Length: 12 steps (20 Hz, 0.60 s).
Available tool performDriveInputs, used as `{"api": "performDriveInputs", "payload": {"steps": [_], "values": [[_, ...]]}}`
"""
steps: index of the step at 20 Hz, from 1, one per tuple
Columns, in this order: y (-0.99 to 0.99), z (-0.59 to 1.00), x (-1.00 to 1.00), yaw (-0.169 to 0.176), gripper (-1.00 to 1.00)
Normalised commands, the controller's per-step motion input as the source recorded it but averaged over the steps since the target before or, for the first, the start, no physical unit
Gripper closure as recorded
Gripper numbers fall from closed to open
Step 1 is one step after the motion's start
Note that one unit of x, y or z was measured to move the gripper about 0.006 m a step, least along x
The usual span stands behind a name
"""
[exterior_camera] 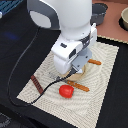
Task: Interact with the objects in diverse but meaningful ways.
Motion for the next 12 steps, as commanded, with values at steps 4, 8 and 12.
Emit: {"api": "performDriveInputs", "payload": {"steps": [4,8,12], "values": [[0.05,0.0,0.1,0.0,-1.0],[0.11,0.0,0.22,0.0,-1.0],[0.12,0.0,0.25,0.0,-1.0]]}}
